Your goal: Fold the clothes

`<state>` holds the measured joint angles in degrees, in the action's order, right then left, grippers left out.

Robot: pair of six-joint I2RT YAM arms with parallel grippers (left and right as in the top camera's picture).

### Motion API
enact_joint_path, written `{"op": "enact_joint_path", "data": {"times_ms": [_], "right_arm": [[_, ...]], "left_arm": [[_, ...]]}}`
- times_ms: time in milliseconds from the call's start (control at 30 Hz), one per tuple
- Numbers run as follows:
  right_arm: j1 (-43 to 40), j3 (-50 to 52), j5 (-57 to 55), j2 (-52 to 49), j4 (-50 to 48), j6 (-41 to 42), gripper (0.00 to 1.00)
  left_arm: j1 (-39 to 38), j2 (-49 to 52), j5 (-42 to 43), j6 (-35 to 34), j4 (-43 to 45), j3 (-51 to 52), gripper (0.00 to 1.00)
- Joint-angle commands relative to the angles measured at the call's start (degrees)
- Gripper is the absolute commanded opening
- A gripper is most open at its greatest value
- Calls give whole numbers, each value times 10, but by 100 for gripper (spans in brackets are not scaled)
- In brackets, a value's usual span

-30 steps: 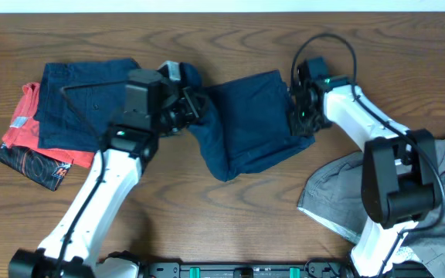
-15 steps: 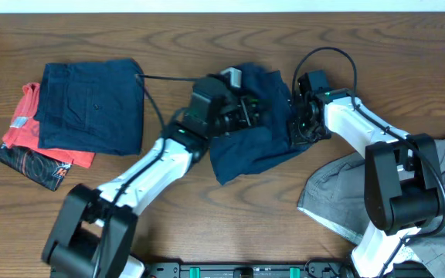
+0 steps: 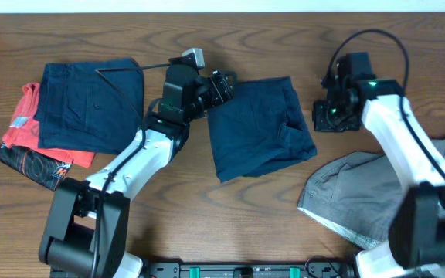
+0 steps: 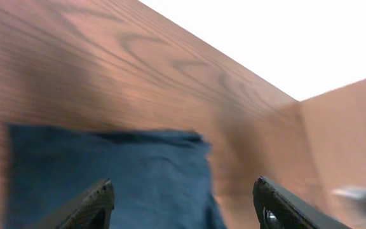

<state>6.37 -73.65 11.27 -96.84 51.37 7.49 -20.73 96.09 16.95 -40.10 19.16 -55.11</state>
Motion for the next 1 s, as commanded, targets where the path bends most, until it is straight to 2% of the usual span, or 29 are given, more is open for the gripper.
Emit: {"op": "enact_joint_path", "data": {"times_ms": [0,100,333,567,700,767,833,967], "right_arm": [[27,-10,146,32,-1,-70,8],[58,-6,192,29,-7,-75,8],[123,28,146,-10,-17,-47,9],[122,77,18,-75,-26,2,5],[95,83,-101,-103,-57,27,5],[80,83,-149,-108,-86,28,11],[66,83,-188,-110,-132,26,20],[41,83,-195,-110,-257,-19,21]], "left_arm": [[-1,33,-74,55,3,-7,71],[-1,69,-75,69,9,-9,72],[-1,150,-58,69,-18,-9,71],[-2,155,-26,80,-168,-9,70],[-2,154,30,80,-281,-9,59],[-2,153,64,80,-328,-9,52],[-2,150,101,80,-376,-9,50],[-11,131,138,80,-472,-9,43]]}}
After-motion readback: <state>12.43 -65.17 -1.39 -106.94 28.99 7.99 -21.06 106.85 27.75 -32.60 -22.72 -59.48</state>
